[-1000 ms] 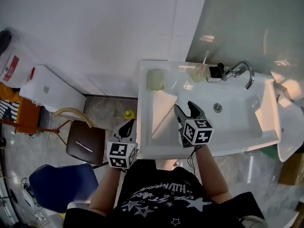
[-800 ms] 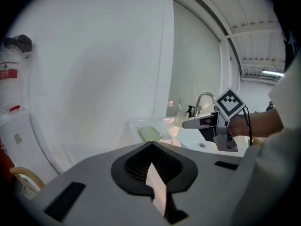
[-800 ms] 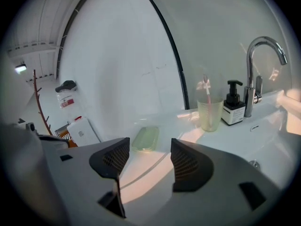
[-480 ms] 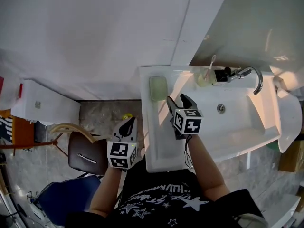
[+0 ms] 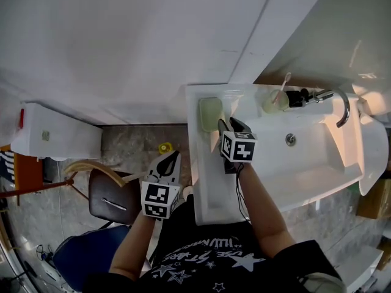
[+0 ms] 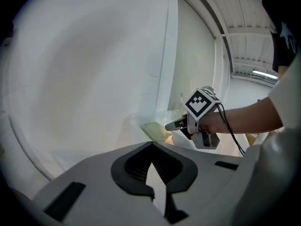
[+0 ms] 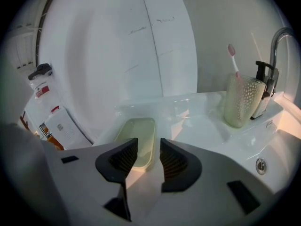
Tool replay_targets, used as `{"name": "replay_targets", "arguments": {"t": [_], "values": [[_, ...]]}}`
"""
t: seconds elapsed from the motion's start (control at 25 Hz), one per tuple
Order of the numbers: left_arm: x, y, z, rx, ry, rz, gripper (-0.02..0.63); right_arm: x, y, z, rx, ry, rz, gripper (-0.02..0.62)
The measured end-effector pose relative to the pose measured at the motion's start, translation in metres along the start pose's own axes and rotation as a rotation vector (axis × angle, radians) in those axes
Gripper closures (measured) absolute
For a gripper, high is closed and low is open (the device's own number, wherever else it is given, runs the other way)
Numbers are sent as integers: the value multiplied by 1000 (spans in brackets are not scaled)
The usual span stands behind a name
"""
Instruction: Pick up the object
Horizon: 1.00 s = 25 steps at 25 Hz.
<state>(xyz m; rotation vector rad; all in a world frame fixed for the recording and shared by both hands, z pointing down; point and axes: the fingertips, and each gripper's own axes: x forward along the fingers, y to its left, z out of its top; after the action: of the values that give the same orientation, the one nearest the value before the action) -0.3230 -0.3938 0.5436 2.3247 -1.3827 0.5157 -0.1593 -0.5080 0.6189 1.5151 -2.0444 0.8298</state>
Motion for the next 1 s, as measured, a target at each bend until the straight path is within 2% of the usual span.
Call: {"name": "replay_targets", "arguments": {"t": [0.2, 0.44, 0.84, 1.0], "values": [[0, 6, -6, -5, 9, -3, 591, 11, -1, -7, 26, 38, -12, 474], [-4, 8, -18, -10, 25, -2, 591, 19, -3, -13, 45, 82, -53, 495], [-5, 10, -17, -22, 20, 0, 591, 20, -7, -14, 66, 79, -118, 533], [-7, 7, -16, -19, 20, 1, 589, 19, -8, -12, 75, 79, -112, 557]]}}
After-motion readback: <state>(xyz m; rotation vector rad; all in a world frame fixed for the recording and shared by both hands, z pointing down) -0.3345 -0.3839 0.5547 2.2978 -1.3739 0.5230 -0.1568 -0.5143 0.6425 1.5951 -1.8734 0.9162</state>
